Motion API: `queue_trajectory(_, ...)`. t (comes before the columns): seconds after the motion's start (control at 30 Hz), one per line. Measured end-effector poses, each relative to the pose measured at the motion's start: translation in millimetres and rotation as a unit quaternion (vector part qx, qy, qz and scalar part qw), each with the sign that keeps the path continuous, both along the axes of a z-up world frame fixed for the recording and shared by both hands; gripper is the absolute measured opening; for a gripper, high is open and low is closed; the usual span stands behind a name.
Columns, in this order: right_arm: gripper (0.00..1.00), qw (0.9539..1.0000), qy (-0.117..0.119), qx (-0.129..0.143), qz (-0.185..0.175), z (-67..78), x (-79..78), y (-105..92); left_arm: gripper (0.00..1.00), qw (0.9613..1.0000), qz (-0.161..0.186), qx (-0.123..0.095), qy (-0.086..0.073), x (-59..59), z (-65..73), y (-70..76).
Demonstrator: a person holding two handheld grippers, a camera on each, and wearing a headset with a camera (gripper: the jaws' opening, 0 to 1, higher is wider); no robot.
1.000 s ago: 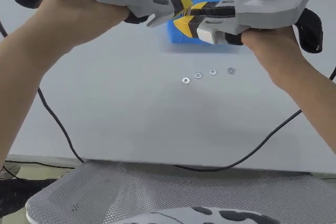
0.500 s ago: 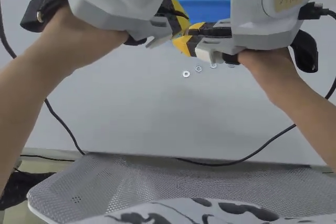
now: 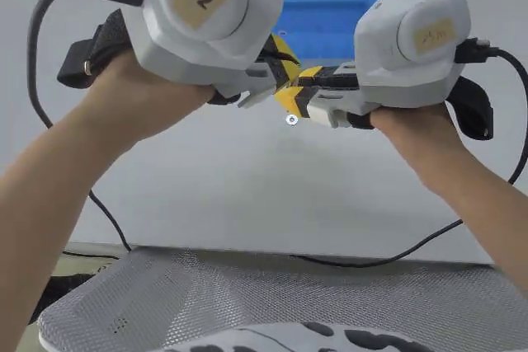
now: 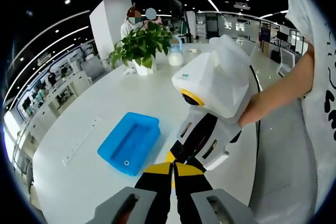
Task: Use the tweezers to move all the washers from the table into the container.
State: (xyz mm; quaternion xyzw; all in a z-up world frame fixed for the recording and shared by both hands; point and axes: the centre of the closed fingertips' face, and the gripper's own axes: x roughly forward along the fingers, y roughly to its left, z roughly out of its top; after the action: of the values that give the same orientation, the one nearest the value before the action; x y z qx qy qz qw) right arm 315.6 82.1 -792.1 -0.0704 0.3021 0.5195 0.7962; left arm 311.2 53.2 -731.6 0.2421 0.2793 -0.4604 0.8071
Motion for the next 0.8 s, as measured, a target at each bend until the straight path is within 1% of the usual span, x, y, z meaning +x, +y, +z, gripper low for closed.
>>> queue_trajectory(0.13,0.08,1.0,0.003,-0.004,0.0,-3.5,-1.0,-1.3,0.0,0.9999,0.002,-0.007,0.007,-1.1,-4.5,-1.5)
queue_trajectory(0.23,0.08,1.0,0.006,-0.004,-0.001,-6.3,-2.0,-1.1,0.0,0.9999,0.003,-0.005,0.01,-0.9,-7.4,-0.9)
queue_trajectory(0.33,0.08,0.9998,-0.003,-0.017,0.004,-9.3,-2.9,-1.1,0.0,0.9999,0.001,-0.004,0.015,-1.8,-10.6,-1.2)
queue_trajectory(0.4,0.08,0.9996,-0.005,-0.025,0.009,-11.6,-3.7,-1.7,0.0,0.9998,-0.001,-0.002,0.022,-3.3,-12.8,-1.2)
queue_trajectory(0.5,0.08,0.9996,-0.006,-0.026,0.01,-12.6,-2.9,-2.5,0.0,0.9998,-0.001,0.001,0.021,-1.6,-15.7,-0.9)
queue_trajectory(0.6,0.08,0.9997,-0.002,-0.023,0.006,-12.6,-1.3,-3.0,0.0,0.9998,-0.002,0.003,0.019,-0.8,-16.2,-1.1)
queue_trajectory(0.77,0.08,0.9996,-0.002,-0.026,0.009,-15.4,-1.0,-3.0,0.0,0.9998,-0.003,0.006,0.02,-1.0,-17.1,-1.3)
queue_trajectory(0.8,0.08,0.9997,-0.003,-0.022,0.008,-14.5,-0.3,-3.1,0.0,0.9998,-0.002,0.005,0.019,-0.8,-16.6,-1.3)
